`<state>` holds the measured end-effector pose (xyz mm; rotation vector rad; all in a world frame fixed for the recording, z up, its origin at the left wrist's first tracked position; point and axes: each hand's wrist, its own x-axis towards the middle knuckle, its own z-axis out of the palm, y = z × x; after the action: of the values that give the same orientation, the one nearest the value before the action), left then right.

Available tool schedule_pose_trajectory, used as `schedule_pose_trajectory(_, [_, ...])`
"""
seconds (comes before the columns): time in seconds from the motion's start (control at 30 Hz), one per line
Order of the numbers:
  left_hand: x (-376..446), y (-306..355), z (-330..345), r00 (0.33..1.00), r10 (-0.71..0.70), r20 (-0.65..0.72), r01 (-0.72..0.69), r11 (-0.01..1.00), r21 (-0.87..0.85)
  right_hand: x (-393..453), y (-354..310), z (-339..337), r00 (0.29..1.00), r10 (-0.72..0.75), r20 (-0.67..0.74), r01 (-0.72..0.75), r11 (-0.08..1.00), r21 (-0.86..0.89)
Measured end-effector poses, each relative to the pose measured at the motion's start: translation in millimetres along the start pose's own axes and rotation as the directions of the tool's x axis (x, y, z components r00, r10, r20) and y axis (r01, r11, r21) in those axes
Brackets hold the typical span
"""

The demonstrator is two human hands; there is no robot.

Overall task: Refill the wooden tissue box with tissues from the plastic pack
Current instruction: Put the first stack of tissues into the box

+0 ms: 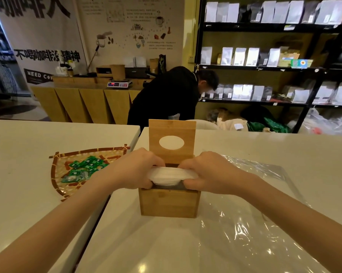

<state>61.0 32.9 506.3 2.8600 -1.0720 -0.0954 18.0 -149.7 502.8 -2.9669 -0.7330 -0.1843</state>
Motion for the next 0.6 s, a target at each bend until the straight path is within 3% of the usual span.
schedule_pose_trajectory(0.1, [2.1, -0.3, -4.3, 1.0, -0.002, 0.023, 0.003, 0.998, -0.069, 0.9, -0.7, -0.5, 1.0, -0.005, -0.007, 0.005, 1.0, -0.01])
schedule_pose_trajectory(0.17, [2.3, 0.1, -5.4, 0.999, -0.019, -0.037, 0.016, 0.997, -0.076, 2.5, -3.0, 1.0, 0.998, -0.009, -0.062, 0.004, 0.996, -0.089])
schedule_pose_trajectory(0.27, [4.1, 1.2, 1.1, 0.978, 0.0, -0.207, 0.013, 0.998, 0.064, 5.6, -3.7, 7.7, 0.992, -0.034, -0.124, 0.006, 0.976, -0.216])
schedule_pose_trajectory(0.33, [5.2, 3.5, 7.4, 0.966, 0.061, -0.252, -0.028, 0.991, 0.131, 8.6, -5.0, 11.5, 0.994, -0.057, -0.092, 0.028, 0.955, -0.296])
schedule_pose_trajectory(0.47, [9.7, 4.8, 12.0, 0.979, 0.099, -0.179, -0.064, 0.979, 0.195, 16.6, -12.0, 8.6, 0.999, -0.036, 0.006, 0.036, 0.931, -0.364])
schedule_pose_trajectory(0.6, [16.9, 4.3, 11.6, 0.996, 0.091, -0.007, -0.088, 0.978, 0.189, 24.3, -20.6, 4.3, 0.993, 0.008, 0.115, 0.037, 0.921, -0.388])
